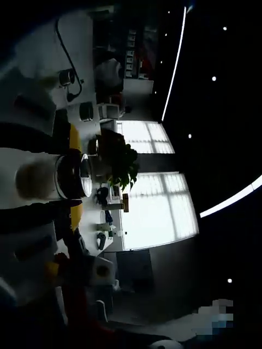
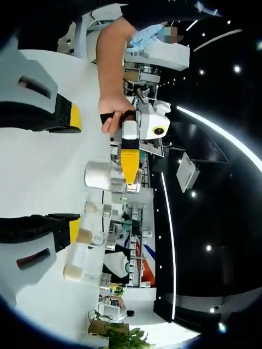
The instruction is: Rotate the seasoning bottle until the label or dispensing opening points toward the visible target arrow and the bottle remains upright within the marked orientation range
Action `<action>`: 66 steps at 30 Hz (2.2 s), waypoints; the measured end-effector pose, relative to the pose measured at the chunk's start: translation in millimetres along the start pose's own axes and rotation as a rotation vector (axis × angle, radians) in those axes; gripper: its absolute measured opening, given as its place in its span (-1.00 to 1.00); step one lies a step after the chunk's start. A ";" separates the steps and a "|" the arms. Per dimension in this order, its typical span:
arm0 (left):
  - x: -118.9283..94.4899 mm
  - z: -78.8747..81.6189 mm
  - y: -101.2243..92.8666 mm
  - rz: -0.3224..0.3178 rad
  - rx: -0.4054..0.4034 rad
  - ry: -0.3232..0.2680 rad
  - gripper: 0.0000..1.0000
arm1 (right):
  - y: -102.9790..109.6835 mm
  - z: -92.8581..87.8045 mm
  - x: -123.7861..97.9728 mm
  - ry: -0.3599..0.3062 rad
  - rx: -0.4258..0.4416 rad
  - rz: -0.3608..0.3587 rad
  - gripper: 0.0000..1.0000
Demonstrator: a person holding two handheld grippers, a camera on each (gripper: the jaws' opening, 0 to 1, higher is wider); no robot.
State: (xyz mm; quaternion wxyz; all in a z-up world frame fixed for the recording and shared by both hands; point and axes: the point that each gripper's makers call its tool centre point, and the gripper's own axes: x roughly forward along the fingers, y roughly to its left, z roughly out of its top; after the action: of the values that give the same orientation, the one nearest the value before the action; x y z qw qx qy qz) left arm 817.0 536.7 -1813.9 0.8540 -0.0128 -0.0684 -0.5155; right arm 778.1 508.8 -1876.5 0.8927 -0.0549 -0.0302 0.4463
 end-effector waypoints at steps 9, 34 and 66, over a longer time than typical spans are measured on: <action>-1.8 -5.7 -35.4 -0.105 -0.041 0.005 -0.32 | 15.9 6.7 6.8 -0.031 0.014 0.045 0.02; 1.6 -25.2 -40.3 0.081 0.046 0.061 -0.32 | 11.6 -9.0 19.2 0.062 0.096 -0.084 -0.42; 7.0 -23.7 -17.8 0.066 -0.031 0.066 -0.34 | -5.2 -11.4 47.3 0.080 0.037 0.055 -0.39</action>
State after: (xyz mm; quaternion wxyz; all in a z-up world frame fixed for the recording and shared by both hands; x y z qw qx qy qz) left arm 807.0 520.0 -1837.4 0.8720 -0.0110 -0.0316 -0.4884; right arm 811.7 542.8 -1886.9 0.8815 -0.0570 0.0151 0.4684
